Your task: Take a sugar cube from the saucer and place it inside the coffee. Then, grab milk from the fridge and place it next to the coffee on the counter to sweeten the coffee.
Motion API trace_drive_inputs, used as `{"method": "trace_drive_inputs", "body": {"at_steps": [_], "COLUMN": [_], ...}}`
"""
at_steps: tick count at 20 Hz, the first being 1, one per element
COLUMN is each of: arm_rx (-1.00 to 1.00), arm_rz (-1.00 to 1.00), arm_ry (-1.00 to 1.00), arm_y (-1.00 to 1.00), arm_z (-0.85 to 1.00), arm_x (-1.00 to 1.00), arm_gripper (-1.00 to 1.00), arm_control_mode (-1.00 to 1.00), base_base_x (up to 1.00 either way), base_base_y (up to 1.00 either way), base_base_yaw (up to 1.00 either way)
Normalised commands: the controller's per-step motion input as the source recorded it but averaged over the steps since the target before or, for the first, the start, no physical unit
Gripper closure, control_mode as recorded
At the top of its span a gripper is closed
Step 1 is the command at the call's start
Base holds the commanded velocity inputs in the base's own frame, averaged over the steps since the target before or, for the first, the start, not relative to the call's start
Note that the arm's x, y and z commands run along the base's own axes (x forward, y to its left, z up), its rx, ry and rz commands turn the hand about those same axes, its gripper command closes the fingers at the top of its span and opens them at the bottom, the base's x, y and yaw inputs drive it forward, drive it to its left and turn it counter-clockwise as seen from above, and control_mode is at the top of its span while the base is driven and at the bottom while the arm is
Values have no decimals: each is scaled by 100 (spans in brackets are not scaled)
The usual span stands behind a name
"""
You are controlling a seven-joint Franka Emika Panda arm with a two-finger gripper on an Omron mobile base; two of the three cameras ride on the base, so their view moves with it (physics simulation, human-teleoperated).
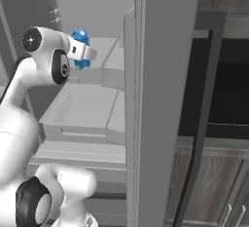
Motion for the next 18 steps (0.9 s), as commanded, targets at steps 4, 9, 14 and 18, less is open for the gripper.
{"method": "trace_drive_inputs", "body": {"at_steps": [4, 9, 14, 18], "arm_rx": [0, 0, 0, 0], "arm_rz": [11, 5, 0, 0], "arm_ry": [1, -1, -6, -7], "arm_y": [-1, -2, -12, -14], "arm_z": [0, -2, -2, -2], "arm_x": [-100, -100, -100, -100], "arm_gripper": [100, 100, 100, 100], "arm_control_mode": [-100, -100, -100, -100], "base_base_x": [0, 0, 0, 0], "base_base_y": [0, 0, 0, 0], "base_base_yaw": [0, 0, 0, 0]}}
